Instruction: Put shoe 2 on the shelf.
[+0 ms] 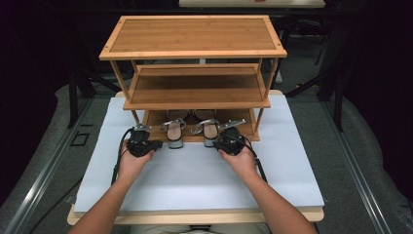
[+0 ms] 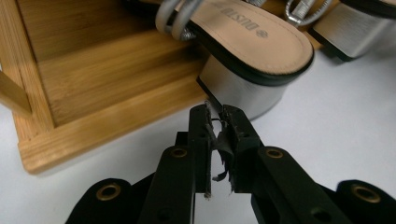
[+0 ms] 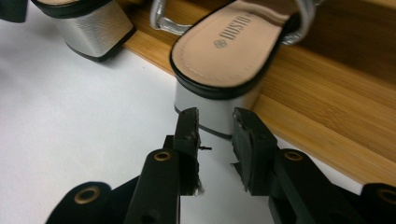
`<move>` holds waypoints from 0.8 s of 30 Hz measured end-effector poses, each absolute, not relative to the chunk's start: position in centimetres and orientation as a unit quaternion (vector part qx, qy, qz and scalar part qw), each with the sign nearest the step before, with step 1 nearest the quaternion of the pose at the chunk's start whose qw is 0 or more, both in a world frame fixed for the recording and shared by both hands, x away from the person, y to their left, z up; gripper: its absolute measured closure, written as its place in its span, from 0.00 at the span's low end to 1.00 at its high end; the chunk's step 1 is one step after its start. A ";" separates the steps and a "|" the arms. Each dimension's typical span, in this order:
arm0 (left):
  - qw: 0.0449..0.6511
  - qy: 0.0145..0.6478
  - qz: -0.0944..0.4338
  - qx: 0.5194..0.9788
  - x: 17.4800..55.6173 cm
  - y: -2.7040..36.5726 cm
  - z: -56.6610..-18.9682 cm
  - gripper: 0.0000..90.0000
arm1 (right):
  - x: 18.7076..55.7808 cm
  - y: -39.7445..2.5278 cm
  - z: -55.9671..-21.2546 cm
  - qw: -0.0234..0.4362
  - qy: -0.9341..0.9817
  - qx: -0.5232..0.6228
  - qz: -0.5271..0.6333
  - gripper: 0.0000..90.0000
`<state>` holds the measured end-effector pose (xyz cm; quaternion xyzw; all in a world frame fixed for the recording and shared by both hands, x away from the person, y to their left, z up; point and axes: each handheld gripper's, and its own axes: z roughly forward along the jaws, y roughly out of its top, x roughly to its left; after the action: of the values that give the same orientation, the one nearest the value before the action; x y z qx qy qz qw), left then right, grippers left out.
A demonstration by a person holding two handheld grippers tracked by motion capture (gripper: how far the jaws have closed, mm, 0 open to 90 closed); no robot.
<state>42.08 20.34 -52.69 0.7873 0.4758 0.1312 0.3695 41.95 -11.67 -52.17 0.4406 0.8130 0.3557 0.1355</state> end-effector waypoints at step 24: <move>0.371 0.468 0.121 0.792 43.6 17.8 -53.2 0.96 | 41.9 -9.3 -52.5 0.115 0.820 0.418 0.374 0.79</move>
<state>43.59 17.79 -53.20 0.7925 0.4683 0.1215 0.3714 41.95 -9.28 -52.49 0.4179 0.8198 0.3741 0.1153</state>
